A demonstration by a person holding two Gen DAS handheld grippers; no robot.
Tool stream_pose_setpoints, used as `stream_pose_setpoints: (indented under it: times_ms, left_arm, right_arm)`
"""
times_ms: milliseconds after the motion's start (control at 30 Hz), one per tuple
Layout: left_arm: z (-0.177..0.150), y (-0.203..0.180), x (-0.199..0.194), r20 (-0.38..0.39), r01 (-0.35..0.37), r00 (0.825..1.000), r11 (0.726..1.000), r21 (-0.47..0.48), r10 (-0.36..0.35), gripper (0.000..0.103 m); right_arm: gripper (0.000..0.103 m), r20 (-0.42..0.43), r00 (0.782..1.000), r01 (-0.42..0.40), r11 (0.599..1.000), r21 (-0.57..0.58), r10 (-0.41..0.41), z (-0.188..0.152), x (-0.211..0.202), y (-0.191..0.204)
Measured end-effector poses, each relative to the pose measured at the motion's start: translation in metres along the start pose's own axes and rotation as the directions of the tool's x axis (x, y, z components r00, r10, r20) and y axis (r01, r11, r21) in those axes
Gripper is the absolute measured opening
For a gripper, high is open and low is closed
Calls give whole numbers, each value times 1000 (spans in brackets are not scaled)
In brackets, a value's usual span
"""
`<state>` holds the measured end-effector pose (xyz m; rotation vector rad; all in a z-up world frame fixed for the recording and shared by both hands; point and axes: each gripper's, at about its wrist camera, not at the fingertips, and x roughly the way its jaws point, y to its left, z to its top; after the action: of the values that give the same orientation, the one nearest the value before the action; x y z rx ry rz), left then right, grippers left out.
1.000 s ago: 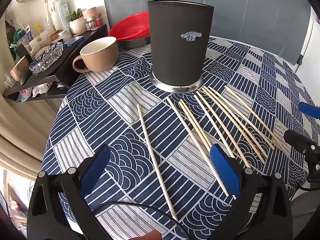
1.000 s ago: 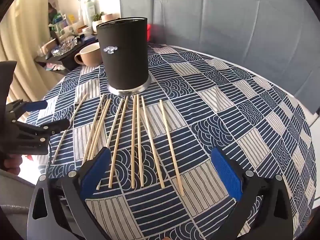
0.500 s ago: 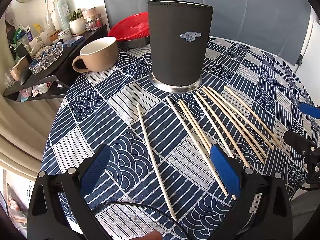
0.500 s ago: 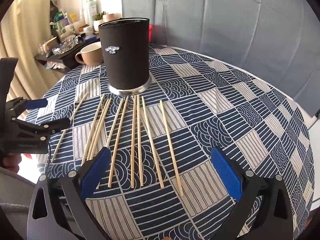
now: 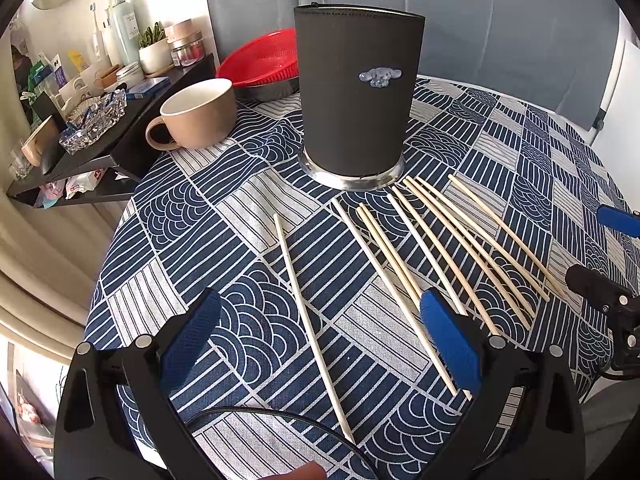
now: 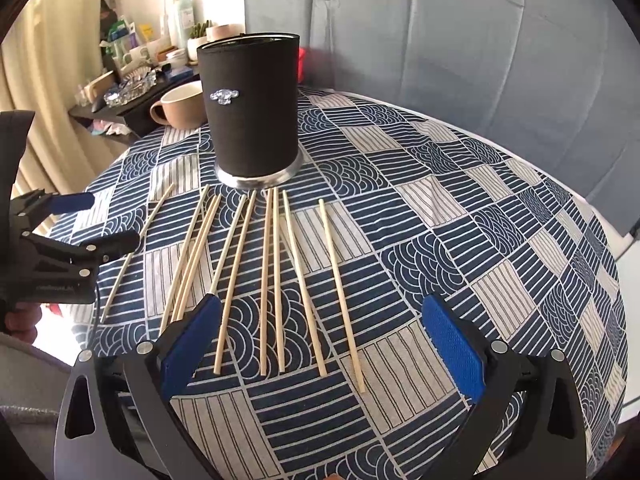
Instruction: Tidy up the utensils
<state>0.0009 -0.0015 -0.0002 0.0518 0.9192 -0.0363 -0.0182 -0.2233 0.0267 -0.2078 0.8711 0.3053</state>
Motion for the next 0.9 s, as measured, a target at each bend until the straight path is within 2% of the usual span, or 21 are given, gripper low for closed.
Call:
stream_pose_setpoints:
  times_ms: [633, 900]
  left_arm:
    - [-2, 3, 6, -17, -2, 1000, 1000, -9, 2, 97]
    - [-1, 8, 15, -46, -13, 999, 1000, -17, 12, 97]
  right_arm:
    - [96, -3, 1000, -3, 1000, -18, 3, 0, 3, 4]
    - [95, -21, 998, -66, 998, 6, 66, -1, 12, -2]
